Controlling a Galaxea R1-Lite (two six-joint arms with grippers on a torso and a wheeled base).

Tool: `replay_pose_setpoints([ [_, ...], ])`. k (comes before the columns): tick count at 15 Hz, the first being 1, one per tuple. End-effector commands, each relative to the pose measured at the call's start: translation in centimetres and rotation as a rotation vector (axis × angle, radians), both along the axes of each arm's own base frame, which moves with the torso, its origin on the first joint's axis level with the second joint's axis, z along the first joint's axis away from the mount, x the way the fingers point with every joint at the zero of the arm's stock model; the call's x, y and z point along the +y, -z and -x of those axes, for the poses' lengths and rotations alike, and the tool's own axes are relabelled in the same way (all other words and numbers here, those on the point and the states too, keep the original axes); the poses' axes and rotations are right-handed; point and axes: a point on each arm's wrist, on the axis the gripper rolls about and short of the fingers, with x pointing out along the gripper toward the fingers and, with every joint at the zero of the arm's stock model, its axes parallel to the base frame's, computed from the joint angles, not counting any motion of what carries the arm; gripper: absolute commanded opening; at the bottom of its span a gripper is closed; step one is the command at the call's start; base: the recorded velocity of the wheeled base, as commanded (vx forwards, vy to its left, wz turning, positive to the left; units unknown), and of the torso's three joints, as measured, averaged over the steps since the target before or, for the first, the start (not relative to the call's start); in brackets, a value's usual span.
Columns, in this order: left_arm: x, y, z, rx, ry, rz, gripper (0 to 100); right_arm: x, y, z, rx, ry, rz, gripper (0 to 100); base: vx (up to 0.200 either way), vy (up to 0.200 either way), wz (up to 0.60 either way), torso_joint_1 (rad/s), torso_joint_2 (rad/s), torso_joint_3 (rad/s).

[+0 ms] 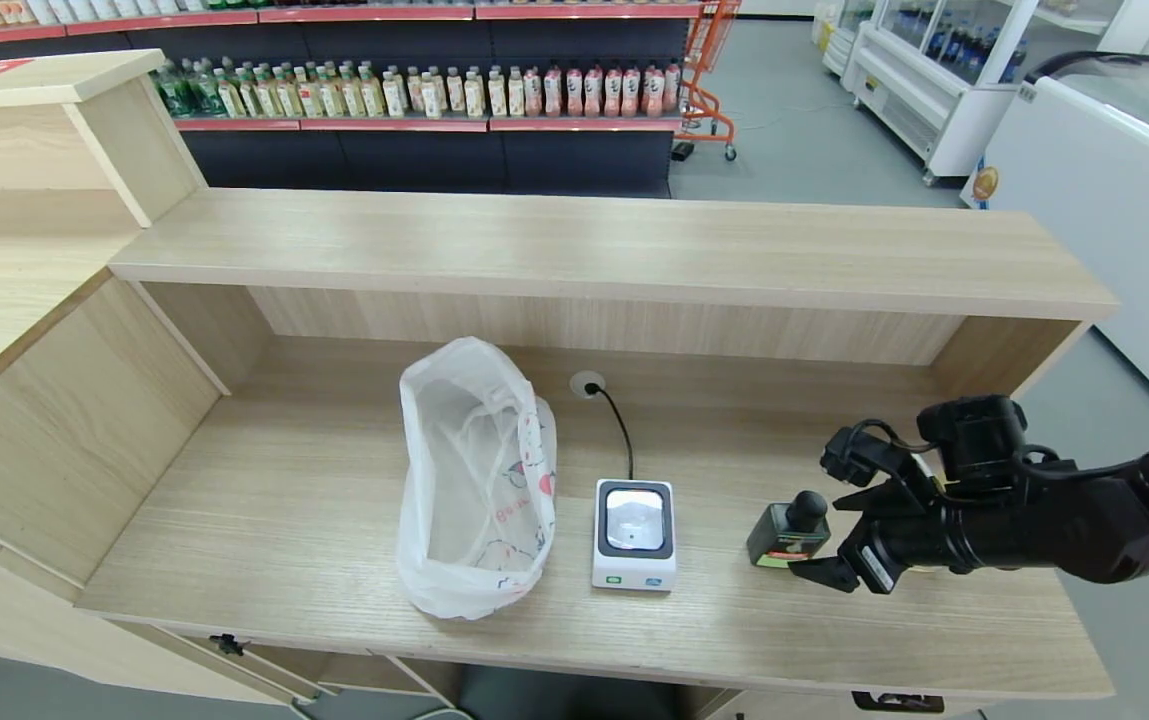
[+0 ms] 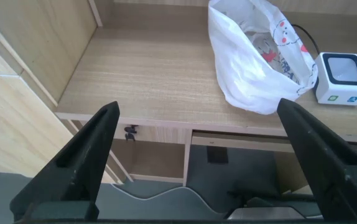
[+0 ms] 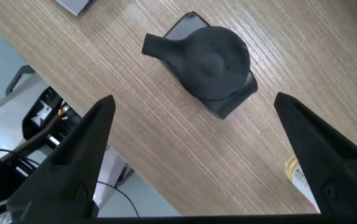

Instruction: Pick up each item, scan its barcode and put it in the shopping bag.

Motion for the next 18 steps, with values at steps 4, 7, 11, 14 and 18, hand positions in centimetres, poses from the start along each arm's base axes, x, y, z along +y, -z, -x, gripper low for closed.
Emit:
replay_pose_setpoints([
  [4, 0.0, 0.0, 0.0, 0.001, 0.0, 0.0, 100, 0.8, 1.6, -2.2, -0.006, -0.036, -0.018, 100, 0.0, 0.0, 0.0, 0.0, 0.0, 0.0],
  [7, 0.0, 0.0, 0.0, -0.001, 0.0, 0.0, 100, 1.2, 2.5, -3.2, -0.024, -0.049, -0.02, 100, 0.0, 0.0, 0.0, 0.0, 0.0, 0.0],
  [11, 0.0, 0.0, 0.0, 0.001, 0.0, 0.0, 100, 2.4, 3.1, -4.0, -0.026, -0.085, -0.027, 100, 0.0, 0.0, 0.0, 0.0, 0.0, 0.0],
  [14, 0.0, 0.0, 0.0, 0.001, 0.0, 0.0, 100, 3.0, 3.2, -4.5, -0.034, -0.102, -0.03, 0, 0.0, 0.0, 0.0, 0.0, 0.0, 0.0],
  [18, 0.0, 0.0, 0.0, 0.001, 0.0, 0.0, 100, 3.0, 2.7, -4.4, -0.05, -0.103, -0.027, 0, 0.0, 0.0, 0.0, 0.0, 0.0, 0.0],
])
